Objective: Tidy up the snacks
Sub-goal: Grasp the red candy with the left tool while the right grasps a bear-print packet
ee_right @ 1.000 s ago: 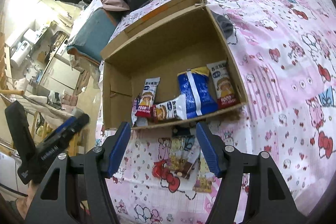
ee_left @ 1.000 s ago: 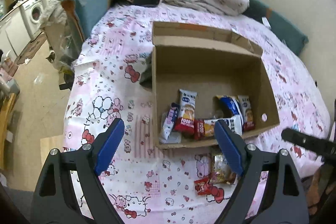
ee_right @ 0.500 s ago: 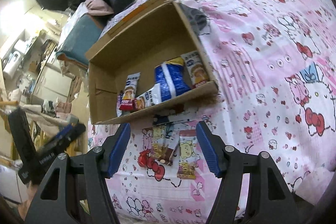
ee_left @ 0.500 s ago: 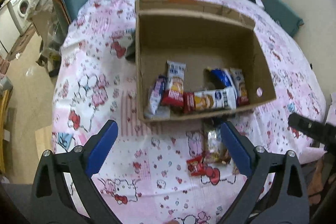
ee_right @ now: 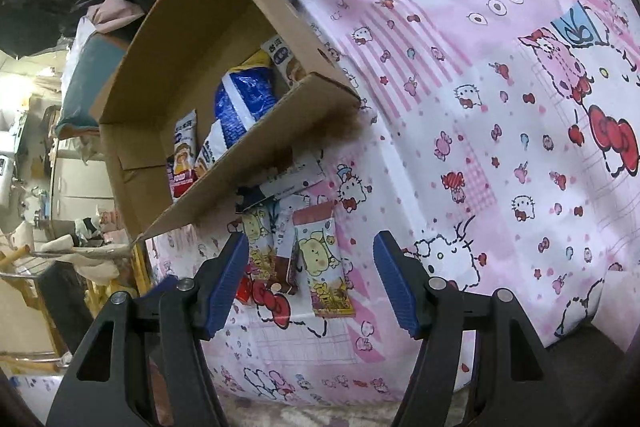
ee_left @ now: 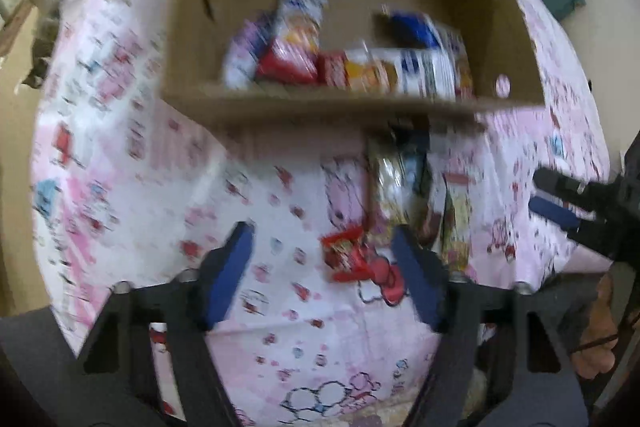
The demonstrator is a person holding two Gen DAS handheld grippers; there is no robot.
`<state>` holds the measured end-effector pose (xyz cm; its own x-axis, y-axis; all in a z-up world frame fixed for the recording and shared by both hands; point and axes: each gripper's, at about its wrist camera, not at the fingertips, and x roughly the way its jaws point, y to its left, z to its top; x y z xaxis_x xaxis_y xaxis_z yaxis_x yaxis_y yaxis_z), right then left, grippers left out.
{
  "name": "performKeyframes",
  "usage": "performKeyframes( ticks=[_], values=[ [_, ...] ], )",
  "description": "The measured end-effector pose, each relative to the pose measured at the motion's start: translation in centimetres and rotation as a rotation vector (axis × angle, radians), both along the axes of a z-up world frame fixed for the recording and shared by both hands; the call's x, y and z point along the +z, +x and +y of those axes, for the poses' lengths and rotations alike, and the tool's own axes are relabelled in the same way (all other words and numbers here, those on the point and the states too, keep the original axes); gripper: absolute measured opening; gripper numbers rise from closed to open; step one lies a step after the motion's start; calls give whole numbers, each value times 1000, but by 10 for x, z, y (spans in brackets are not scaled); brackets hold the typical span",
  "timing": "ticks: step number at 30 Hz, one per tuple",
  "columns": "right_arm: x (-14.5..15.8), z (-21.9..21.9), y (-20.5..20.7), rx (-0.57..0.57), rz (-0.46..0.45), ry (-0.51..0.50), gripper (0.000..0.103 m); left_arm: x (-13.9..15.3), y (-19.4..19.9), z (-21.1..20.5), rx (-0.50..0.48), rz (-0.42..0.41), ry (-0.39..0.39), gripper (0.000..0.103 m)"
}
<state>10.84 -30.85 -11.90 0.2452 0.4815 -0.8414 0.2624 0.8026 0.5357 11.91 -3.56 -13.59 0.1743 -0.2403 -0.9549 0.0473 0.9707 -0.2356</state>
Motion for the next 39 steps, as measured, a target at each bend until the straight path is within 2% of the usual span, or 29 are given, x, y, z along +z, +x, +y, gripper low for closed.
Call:
performKeyframes(
  ticks=[2, 4, 6, 8, 13, 16, 19, 22, 23, 24, 26, 32, 39],
  values=[
    [0, 1, 2, 2, -1, 0, 68, -13, 0, -9, -23, 38, -7, 51],
    [2, 3, 2, 6, -7, -14, 68, -25, -1, -17, -31, 60, -23, 50],
    [3, 5, 3, 12, -14, -20, 68, -35, 0, -22, -40, 77, -6, 47],
    [2, 7, 4, 23, -14, -20, 68, -37, -1, -25, -57, 66, 42, 13],
    [-5, 18, 5, 74, 8, -77, 68, -25, -4, -15, -17, 70, 64, 11],
    [-17, 31, 7, 141, 50, -109, 58, -15, -7, -8, 3, 39, 73, 11],
    [-33, 50, 8, 213, 96, -170, 56, -6, -8, -2, 21, 5, 87, 11],
    [-43, 66, 11, 263, 110, -209, 51, -4, -7, 4, 41, 2, 88, 11],
    [-46, 71, 12, 281, 110, -230, 44, -3, -4, 6, 43, 3, 88, 11],
    [-47, 75, 11, 304, 111, -254, 30, -3, -4, 7, 44, 2, 90, 11],
    [-48, 80, 10, 332, 103, -291, 28, -1, -4, 11, 45, -1, 95, 11],
    [-35, 61, 2, 271, 67, -224, 28, 2, -4, 20, 51, -2, 94, 11],
    [-22, 50, -3, 238, 39, -180, 28, -1, -4, 2, 30, -27, 122, 11]
  ],
)
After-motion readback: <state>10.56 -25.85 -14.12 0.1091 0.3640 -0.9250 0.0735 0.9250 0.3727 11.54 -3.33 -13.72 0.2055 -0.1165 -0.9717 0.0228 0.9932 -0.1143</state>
